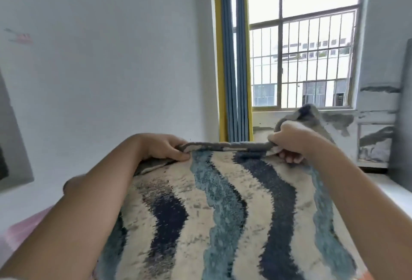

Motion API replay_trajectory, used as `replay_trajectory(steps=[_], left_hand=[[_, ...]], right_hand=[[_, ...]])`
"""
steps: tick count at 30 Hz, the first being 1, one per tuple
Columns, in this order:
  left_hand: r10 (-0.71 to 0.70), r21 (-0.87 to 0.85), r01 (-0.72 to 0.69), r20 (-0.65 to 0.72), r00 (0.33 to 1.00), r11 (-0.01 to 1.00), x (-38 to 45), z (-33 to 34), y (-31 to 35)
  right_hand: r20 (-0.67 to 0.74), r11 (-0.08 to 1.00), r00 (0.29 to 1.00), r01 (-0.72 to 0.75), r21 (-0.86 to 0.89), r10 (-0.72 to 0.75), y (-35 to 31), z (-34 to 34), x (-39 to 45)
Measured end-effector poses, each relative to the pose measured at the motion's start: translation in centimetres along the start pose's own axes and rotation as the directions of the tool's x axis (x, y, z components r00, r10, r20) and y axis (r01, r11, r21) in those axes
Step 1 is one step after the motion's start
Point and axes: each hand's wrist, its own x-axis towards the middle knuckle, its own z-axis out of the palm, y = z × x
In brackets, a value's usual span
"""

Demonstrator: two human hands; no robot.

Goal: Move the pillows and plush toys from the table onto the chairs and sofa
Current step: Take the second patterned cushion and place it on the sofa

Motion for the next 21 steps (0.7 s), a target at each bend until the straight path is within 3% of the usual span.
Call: replay_trajectory(steps=[2,5,6,8,9,12,14,16,18,21], left_hand=[[-0.078,0.116,0.074,0.034,0.996,0.991,1.2,1.4,-1.5],[-0.098,0.549,0.196,-0.202,0.974,0.813,3.9,4.3,-3.9],[-0.067,0.600,0.254,-0.316,0.946,0.759,4.7,5.9,-5.1],[0.019,0.564,0.324,-0.518,0.855,0.759,5.5,9.3,-6.9],[0.067,0.567,0.316,-0.553,0.830,0.761,5.6,10.9,-7.6],[0.080,0.611,0.266,-0.479,0.874,0.745,4.9,14.4,-9.5],[-0.043,0.622,0.304,-0.397,0.917,0.721,4.6,15.2,-10.3],[-0.145,0.613,0.379,-0.396,0.907,0.693,5.0,15.3,-11.7],[-0.189,0.589,0.417,-0.409,0.893,0.693,5.4,15.3,-13.2],[-0.139,0.575,0.426,-0.475,0.869,0.698,6.5,15.4,-14.4]], right_hand=[[0.117,0.984,0.987,-0.089,-0.154,0.107,1.1,2.6,1.3],[0.116,0.955,0.981,-0.119,-0.270,0.155,3.9,7.6,3.2],[0.060,0.956,0.990,-0.110,-0.272,0.131,5.2,9.3,3.7],[-0.024,0.972,0.997,-0.078,-0.223,0.074,7.8,12.4,4.1],[-0.026,0.976,0.999,-0.033,-0.218,0.028,8.9,13.6,3.9],[0.202,0.936,0.974,0.163,-0.314,-0.102,11.6,16.0,2.7],[0.319,0.941,0.935,0.239,-0.239,-0.156,12.5,16.4,2.2],[0.394,0.948,0.898,0.275,-0.159,-0.194,13.0,16.7,2.7],[0.436,0.931,0.872,0.323,-0.172,-0.222,12.6,17.5,3.4],[0.396,0.911,0.895,0.324,-0.255,-0.208,12.3,18.4,4.7]])
